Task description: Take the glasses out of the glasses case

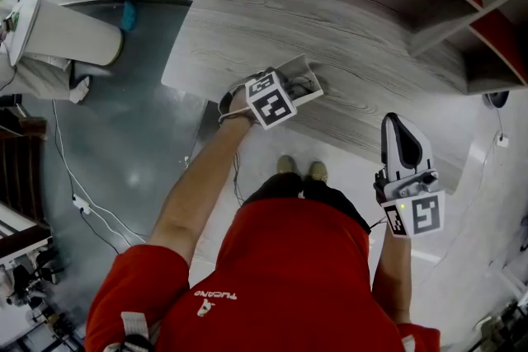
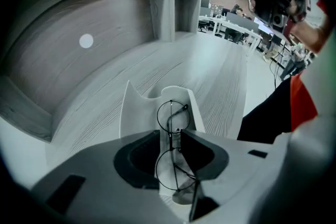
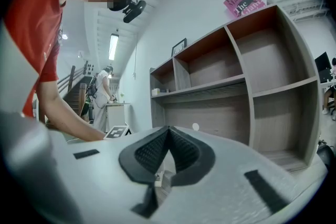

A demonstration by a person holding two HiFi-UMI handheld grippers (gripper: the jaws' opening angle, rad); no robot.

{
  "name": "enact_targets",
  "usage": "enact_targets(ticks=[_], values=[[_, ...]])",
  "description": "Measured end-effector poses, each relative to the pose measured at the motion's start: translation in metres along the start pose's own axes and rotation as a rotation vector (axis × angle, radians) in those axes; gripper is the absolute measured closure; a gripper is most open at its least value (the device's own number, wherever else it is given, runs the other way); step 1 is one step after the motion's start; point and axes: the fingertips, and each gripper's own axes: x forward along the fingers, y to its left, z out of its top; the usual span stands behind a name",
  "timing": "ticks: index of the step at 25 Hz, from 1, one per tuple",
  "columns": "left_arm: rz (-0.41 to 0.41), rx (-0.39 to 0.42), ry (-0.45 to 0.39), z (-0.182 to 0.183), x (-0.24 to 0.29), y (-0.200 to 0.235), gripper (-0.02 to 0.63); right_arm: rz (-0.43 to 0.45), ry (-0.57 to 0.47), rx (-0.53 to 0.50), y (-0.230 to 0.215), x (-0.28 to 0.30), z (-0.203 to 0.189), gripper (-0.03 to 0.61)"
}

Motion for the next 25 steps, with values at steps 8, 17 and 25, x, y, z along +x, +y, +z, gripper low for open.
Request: enact_targets(ticks=[8, 17, 25], values=[[0.001, 0.029, 0.012, 0.002, 0.0, -0.002, 0.548, -0.008, 0.003, 0.011, -0.004, -0.001, -0.003, 0.574], [0.028, -0.019, -0.052, 0.003, -0.006, -0.002, 0.586, -0.015, 0.01, 0.01, -0.008, -0.005, -0.005, 0.574], [0.072, -0.06, -0.107, 0.002, -0.011, 0.004, 0.592, -0.01, 0.013, 0.001, -0.007, -0.004, -0.004, 0.574]])
